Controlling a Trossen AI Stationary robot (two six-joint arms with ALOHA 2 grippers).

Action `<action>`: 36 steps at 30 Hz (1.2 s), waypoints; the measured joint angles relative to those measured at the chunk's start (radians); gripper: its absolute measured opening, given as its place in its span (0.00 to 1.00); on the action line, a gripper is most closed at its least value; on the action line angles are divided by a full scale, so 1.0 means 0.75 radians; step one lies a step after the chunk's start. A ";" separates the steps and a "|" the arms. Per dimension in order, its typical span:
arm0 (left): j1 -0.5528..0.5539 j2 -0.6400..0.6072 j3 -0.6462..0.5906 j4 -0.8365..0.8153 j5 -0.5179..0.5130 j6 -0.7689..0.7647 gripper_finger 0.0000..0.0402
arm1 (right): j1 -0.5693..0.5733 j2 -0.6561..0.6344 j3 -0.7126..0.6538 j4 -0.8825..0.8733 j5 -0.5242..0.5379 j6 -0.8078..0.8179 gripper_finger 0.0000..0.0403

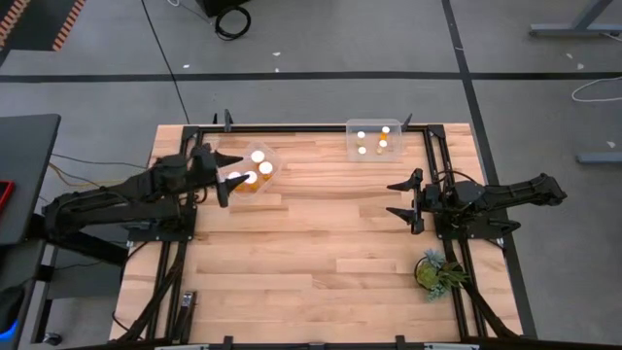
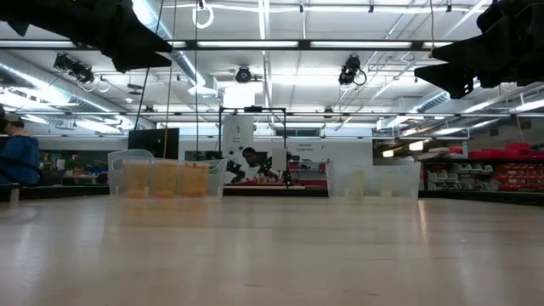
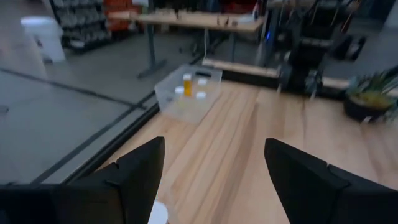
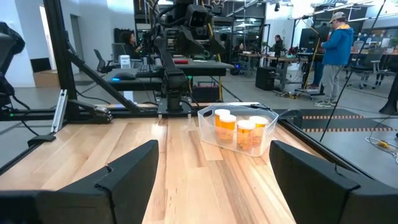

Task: Pick and place medicine bottles into bin by pill shape (circle, oval)
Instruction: Return to Home Position

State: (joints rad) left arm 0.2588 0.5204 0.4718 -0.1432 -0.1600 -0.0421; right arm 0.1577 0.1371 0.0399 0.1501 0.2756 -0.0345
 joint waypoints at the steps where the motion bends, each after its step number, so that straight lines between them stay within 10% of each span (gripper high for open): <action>1: -0.004 -0.031 -0.021 0.021 0.000 -0.001 0.71 | 0.000 0.000 0.000 0.000 0.000 0.000 0.78; 36: -0.178 -0.582 -0.450 0.401 0.021 0.094 0.71 | 0.000 -0.001 0.000 -0.001 0.000 0.000 0.78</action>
State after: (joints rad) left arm 0.1255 0.0837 0.1345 0.1576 -0.1445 0.0281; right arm 0.1577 0.1368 0.0399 0.1497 0.2756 -0.0345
